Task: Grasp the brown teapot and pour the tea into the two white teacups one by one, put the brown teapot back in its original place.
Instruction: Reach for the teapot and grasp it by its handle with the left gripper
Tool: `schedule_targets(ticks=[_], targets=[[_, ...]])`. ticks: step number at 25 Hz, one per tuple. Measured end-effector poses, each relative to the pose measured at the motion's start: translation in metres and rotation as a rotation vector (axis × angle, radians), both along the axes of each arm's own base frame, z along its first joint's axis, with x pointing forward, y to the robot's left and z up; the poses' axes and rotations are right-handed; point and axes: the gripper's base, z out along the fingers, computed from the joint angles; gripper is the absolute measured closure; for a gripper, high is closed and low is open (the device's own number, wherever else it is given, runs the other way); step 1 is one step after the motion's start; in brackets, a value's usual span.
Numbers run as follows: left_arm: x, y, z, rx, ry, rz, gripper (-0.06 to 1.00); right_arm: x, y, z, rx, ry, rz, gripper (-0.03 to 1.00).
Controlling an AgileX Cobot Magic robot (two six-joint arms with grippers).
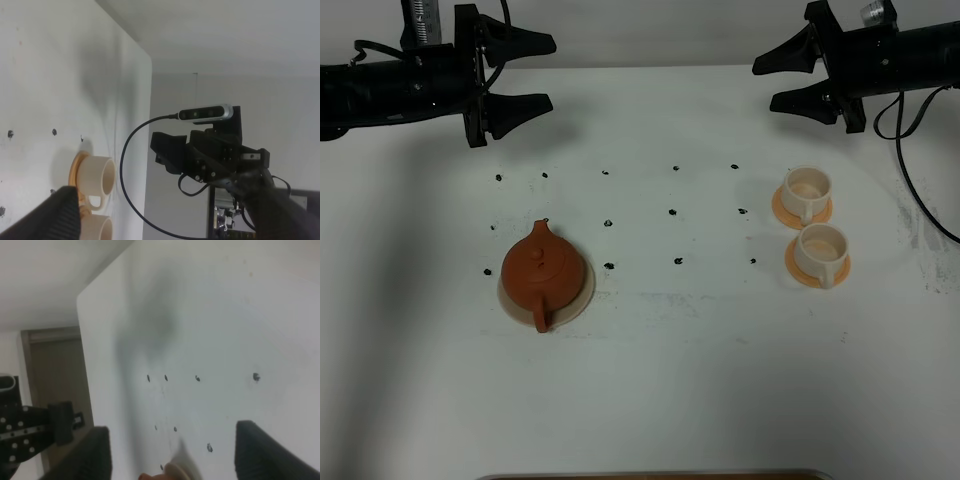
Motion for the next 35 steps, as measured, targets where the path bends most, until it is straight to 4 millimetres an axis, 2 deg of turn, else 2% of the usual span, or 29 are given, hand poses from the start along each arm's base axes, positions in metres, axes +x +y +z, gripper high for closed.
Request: schedule_targets(ticks=[12, 15, 18, 22, 25, 29, 35], targets=[[0.0, 0.0, 0.0, 0.001, -0.002, -0.001, 0.22, 0.0, 0.0, 0.0, 0.0, -0.001, 0.0, 0.42], [0.0, 0.0, 0.0, 0.029, -0.052, -0.018, 0.22, 0.001, 0.0, 0.001, -0.014, -0.032, 0.016, 0.42], [0.001, 0.0, 0.001, 0.075, -0.135, -0.047, 0.22, 0.004, 0.0, 0.009, -0.035, -0.11, 0.051, 0.42], [0.007, 0.0, 0.01, 0.153, -0.213, -0.097, 0.23, 0.01, 0.001, 0.033, -0.055, -0.216, 0.114, 0.42], [0.011, 0.002, 0.026, 0.252, -0.282, -0.157, 0.24, 0.014, 0.0, 0.053, -0.111, -0.29, 0.165, 0.42], [0.014, 0.007, 0.058, 0.426, -0.356, -0.211, 0.27, 0.018, -0.005, 0.074, -0.241, -0.338, 0.213, 0.42], [0.003, 0.024, 0.099, 0.795, -0.413, -0.263, 0.29, 0.021, -0.024, 0.089, -0.545, -0.287, 0.205, 0.44]])
